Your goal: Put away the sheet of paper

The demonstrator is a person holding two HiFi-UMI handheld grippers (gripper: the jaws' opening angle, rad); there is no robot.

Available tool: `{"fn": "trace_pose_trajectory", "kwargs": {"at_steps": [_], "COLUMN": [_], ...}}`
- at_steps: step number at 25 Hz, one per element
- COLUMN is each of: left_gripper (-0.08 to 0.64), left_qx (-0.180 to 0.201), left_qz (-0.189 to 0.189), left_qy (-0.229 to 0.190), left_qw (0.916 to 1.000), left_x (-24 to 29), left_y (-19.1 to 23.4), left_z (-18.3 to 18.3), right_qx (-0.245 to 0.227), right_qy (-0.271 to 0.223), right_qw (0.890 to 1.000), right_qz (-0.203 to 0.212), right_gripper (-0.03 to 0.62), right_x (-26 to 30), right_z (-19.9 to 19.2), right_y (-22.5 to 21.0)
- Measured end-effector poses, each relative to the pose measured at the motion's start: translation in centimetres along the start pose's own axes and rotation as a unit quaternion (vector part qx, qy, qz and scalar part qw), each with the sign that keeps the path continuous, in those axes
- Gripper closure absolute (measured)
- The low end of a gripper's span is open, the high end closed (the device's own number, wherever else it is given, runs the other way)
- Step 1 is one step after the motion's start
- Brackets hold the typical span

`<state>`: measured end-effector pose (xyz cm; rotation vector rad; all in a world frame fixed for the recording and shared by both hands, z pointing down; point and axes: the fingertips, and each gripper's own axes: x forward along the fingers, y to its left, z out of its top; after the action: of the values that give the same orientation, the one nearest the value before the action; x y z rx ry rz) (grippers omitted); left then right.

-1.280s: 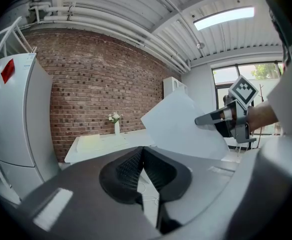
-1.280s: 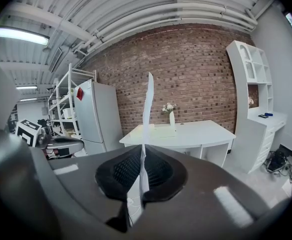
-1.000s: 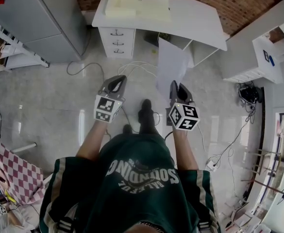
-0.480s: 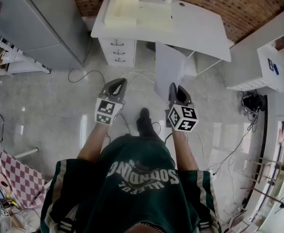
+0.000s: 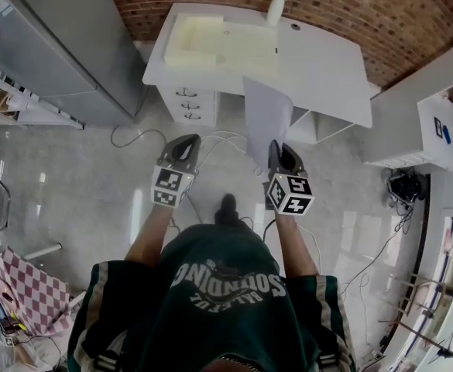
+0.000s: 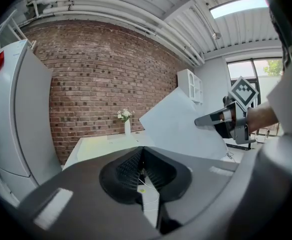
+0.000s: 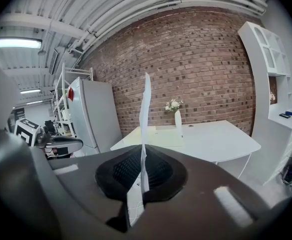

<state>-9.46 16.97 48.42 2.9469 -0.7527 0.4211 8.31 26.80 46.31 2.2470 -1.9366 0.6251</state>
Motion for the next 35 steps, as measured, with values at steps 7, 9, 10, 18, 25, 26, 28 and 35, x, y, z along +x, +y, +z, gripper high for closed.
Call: {"fn": "trace_pose_trajectory", "kwargs": {"at_steps": [7, 9, 10, 18, 25, 26, 28, 35], "left_gripper": [0.551, 0.551, 0.551, 0.551, 0.551, 0.551, 0.551, 0.551], "left_qx": [-0.005, -0.004, -0.004, -0.003, -0.006, -0.007, -0.01, -0.015], "left_qz": [0.019, 0.025, 0.028, 0.054, 0.055, 0.056, 0.056, 0.042], "left_qy": [-0.003, -0.002, -0.001, 0.002, 0.0, 0.0, -0.003, 0.005], "left_qw": [0.9998, 0.9997, 0.9996, 0.9985, 0.9985, 0.9984, 0.9984, 0.999], "left_x": [4.7, 5.8, 6.3, 9.6, 11.5, 11.8, 12.8, 16.3], "left_y": [0.9, 1.2, 1.3, 2.6, 3.5, 3.9, 4.5, 7.8], "left_z": [1.7, 2.1, 2.2, 4.0, 4.4, 4.4, 4.4, 3.8], "right_qx": [-0.008, -0.008, -0.008, -0.006, 0.002, 0.001, -0.002, 0.004], "right_qy": [0.004, 0.004, 0.004, 0.003, 0.003, 0.005, 0.009, 0.01], "right_qw": [1.0, 0.999, 0.999, 0.998, 0.998, 0.998, 0.998, 0.999], "right_qz": [0.026, 0.033, 0.036, 0.059, 0.059, 0.06, 0.06, 0.052], "right_gripper": [0.591, 0.591, 0.591, 0.591, 0.591, 0.591, 0.591, 0.591], "right_x": [4.1, 5.1, 5.6, 8.8, 10.6, 11.0, 12.1, 16.6], "right_z": [2.4, 3.0, 3.3, 5.3, 5.9, 5.9, 6.1, 7.0], "right_y": [-3.0, -3.7, -4.0, -6.6, -7.6, -7.6, -8.0, -8.1]}}
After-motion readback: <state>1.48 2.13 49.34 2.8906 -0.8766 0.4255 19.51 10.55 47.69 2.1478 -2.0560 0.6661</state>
